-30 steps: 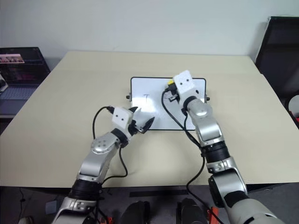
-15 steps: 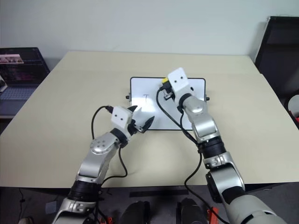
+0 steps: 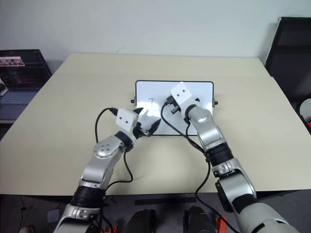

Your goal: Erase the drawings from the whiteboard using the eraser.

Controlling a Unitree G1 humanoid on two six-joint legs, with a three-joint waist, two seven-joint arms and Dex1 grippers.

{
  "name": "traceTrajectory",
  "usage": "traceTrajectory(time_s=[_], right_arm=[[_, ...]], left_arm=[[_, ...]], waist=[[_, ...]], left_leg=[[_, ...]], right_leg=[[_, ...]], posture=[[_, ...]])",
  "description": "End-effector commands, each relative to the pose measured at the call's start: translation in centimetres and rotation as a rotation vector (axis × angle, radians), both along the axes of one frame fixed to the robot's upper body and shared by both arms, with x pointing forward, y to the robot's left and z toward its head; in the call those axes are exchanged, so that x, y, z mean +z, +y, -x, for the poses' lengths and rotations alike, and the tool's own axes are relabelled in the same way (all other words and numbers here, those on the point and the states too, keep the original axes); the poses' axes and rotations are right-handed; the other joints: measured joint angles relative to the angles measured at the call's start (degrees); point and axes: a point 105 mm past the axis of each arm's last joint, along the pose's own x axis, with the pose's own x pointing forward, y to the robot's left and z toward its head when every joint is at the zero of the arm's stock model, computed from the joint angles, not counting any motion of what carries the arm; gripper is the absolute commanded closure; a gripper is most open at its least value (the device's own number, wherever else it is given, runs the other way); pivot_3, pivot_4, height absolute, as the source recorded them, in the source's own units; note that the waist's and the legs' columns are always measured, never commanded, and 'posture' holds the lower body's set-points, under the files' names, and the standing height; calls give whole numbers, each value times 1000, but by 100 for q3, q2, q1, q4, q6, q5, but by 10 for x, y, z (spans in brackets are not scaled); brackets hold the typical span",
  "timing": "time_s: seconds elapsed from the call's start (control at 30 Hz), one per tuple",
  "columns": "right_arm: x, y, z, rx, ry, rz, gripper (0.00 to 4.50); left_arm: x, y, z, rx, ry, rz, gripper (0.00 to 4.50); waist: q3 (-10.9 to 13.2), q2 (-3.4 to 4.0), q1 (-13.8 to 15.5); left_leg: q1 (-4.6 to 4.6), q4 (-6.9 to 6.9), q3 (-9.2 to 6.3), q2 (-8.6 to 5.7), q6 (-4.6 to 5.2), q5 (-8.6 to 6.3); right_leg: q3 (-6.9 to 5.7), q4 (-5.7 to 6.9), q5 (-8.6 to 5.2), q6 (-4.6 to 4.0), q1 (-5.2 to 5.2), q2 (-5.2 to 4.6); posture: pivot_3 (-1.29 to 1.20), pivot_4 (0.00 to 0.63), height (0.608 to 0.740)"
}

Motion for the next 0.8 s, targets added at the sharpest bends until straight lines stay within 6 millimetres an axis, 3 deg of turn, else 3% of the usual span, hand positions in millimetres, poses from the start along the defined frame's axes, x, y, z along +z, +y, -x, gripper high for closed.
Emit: traceTrajectory(time_s=[0.03,0.33,0.63,0.8], right_arm=[[-27,-13,6,-30,87,68,3433],[-42,-25,28,-42,124,55,3433],[25,-12,4,-56,-100,-104,3433],[37,4,-5,-32,-147,-115,3433]], left_arm=[[13,3,2,16,-46,19,0],[11,9,3,35,-38,19,0],[14,8,-1,31,-45,18,0],[15,7,-1,28,-48,18,0]], waist=[[-1,-1,1],[-3,-3,12],[2,-3,10],[2,-3,-4]], left_leg=[[2,1,0,0,0,0],[7,6,-1,0,1,2],[6,6,3,-1,1,3],[3,-5,3,0,-1,0]], right_leg=[[-1,0,0,0,2,0],[1,1,-1,1,8,1],[4,1,-1,1,3,2],[4,-2,0,0,-2,2]], posture=[[0,150,740],[0,150,740],[0,150,740],[0,150,740]])
